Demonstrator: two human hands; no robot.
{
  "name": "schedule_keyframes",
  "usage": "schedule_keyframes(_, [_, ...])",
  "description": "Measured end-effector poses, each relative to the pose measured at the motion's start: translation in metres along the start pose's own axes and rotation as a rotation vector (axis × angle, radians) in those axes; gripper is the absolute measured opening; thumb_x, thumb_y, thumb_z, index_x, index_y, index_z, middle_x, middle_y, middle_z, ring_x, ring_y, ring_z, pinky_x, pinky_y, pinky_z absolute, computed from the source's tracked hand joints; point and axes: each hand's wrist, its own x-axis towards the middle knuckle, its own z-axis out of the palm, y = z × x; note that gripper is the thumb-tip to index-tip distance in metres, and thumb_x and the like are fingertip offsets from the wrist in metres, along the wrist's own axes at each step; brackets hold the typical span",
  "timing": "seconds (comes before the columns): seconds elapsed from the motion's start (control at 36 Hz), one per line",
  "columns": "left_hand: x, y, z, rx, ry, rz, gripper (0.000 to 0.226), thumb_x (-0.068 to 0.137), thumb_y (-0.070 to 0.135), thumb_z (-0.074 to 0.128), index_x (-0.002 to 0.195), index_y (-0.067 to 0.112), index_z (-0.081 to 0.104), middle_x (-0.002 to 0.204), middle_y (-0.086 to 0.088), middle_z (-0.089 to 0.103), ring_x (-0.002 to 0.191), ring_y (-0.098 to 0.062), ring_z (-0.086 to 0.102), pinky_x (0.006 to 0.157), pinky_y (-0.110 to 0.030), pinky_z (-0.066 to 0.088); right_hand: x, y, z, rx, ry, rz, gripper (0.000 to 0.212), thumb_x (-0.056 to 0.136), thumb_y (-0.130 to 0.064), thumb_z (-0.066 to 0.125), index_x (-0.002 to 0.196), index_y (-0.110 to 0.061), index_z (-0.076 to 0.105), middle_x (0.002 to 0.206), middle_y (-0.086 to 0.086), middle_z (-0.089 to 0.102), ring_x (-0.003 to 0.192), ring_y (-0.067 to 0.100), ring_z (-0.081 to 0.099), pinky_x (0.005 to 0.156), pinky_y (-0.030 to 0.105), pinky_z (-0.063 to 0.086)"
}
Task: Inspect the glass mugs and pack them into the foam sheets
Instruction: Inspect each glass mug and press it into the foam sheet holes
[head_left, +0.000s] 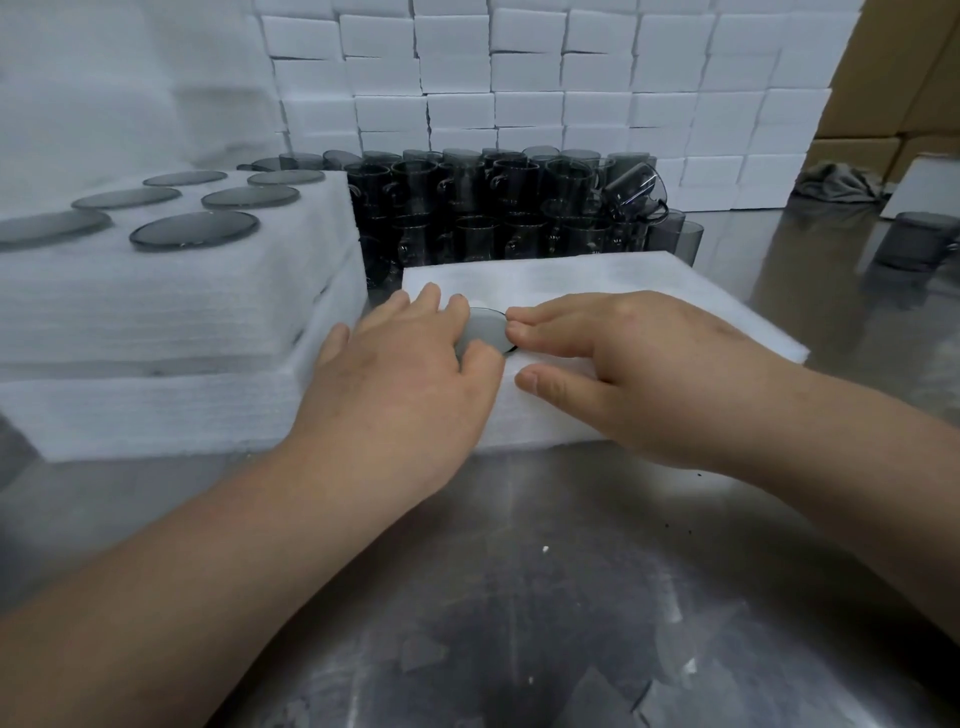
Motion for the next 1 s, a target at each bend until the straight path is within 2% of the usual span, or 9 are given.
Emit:
schedule_keyframes(0.17, [0.003, 0.000, 0.001, 0.120, -0.075, -0.039, 0.053, 0.079, 0.036, 0.011, 0.115, 0.018, 0.047, 0.087, 0.005, 0.033, 0.122, -0.022, 0.034, 0.104, -0.050, 0.027, 0.001, -0.001, 0.000, -0.019, -0.015, -0.010, 0.065, 0.075, -0.053, 0.024, 0.131, -0.032, 0.050, 0.139, -0.025, 0.040, 0.127, 0.003, 0.039, 0.103, 0.027, 0.034])
schedule_keyframes(0.28, [0.001, -0.001, 0.003, 0.112, -0.023, -0.024, 0.067, 0.079, 0.039, 0.011, 0.137, 0.022, 0.040, 0.148, 0.003, 0.030, 0.137, -0.016, 0.020, 0.112, -0.046, 0.017, -0.001, 0.000, 0.003, -0.015, -0.005, -0.003, 0.062, 0.078, -0.053, 0.026, 0.134, -0.035, 0.046, 0.141, -0.027, 0.037, 0.127, -0.001, 0.035, 0.097, 0.019, 0.028])
schedule_keyframes(0.33, [0.001, -0.002, 0.002, 0.140, 0.074, -0.003, 0.064, 0.083, 0.041, 0.014, 0.137, 0.021, 0.043, 0.152, 0.000, 0.025, 0.138, -0.018, 0.020, 0.114, -0.043, 0.014, -0.002, 0.002, 0.004, -0.013, 0.016, 0.004, 0.061, 0.079, -0.054, 0.027, 0.136, -0.037, 0.042, 0.141, -0.026, 0.037, 0.125, -0.002, 0.035, 0.092, 0.017, 0.028])
schedule_keyframes(0.47, [-0.001, -0.001, 0.002, 0.081, 0.250, 0.060, 0.046, 0.081, 0.040, 0.026, 0.092, 0.013, 0.061, 0.082, 0.006, 0.056, 0.084, -0.015, 0.042, 0.078, -0.032, 0.031, -0.003, 0.004, 0.007, 0.052, 0.092, 0.018, 0.062, 0.076, -0.055, 0.034, 0.135, -0.040, 0.037, 0.134, -0.023, 0.043, 0.101, -0.005, 0.035, 0.069, 0.014, 0.021])
schedule_keyframes(0.58, [-0.004, 0.002, 0.001, 0.096, 0.182, 0.057, 0.039, 0.081, 0.043, 0.023, 0.071, 0.018, 0.051, 0.074, 0.003, 0.055, 0.079, -0.018, 0.045, 0.056, -0.027, 0.020, -0.001, 0.003, 0.007, 0.079, 0.081, 0.016, 0.055, 0.075, -0.054, 0.035, 0.124, -0.035, 0.052, 0.127, -0.023, 0.050, 0.097, -0.007, 0.045, 0.078, 0.018, 0.032])
schedule_keyframes(0.69, [-0.005, 0.006, -0.002, 0.184, 0.107, 0.070, 0.058, 0.079, 0.051, 0.018, 0.097, 0.019, 0.063, 0.110, 0.000, 0.062, 0.100, -0.016, 0.047, 0.082, -0.025, 0.023, -0.001, -0.001, 0.005, 0.109, 0.111, 0.001, 0.059, 0.075, -0.052, 0.034, 0.118, -0.024, 0.063, 0.124, -0.012, 0.058, 0.114, 0.012, 0.054, 0.095, 0.036, 0.044])
schedule_keyframes(0.78, [-0.007, 0.009, -0.003, 0.222, 0.047, 0.095, 0.050, 0.083, 0.052, 0.009, 0.097, 0.027, 0.050, 0.097, 0.008, 0.056, 0.101, -0.016, 0.045, 0.099, -0.032, 0.022, -0.002, -0.003, 0.003, 0.087, 0.086, -0.007, 0.060, 0.076, -0.051, 0.032, 0.119, -0.024, 0.062, 0.128, -0.014, 0.055, 0.118, 0.010, 0.051, 0.097, 0.035, 0.042])
schedule_keyframes(0.89, [-0.008, 0.005, 0.001, 0.212, 0.005, 0.093, 0.077, 0.072, 0.057, 0.005, 0.137, 0.028, 0.036, 0.135, 0.007, 0.045, 0.127, -0.013, 0.031, 0.108, -0.033, 0.015, -0.003, -0.004, 0.003, 0.045, 0.054, -0.012, 0.059, 0.076, -0.053, 0.029, 0.122, -0.030, 0.057, 0.132, -0.019, 0.049, 0.117, 0.010, 0.050, 0.094, 0.031, 0.041])
schedule_keyframes(1.0, [-0.008, 0.003, 0.001, 0.132, 0.023, 0.082, 0.083, 0.067, 0.053, 0.015, 0.144, 0.025, 0.027, 0.142, 0.005, 0.039, 0.129, -0.010, 0.026, 0.107, -0.029, 0.018, -0.004, -0.004, 0.007, -0.081, 0.016, -0.019, 0.065, 0.073, -0.055, 0.034, 0.135, -0.033, 0.040, 0.139, -0.023, 0.035, 0.117, 0.008, 0.047, 0.088, 0.027, 0.038])
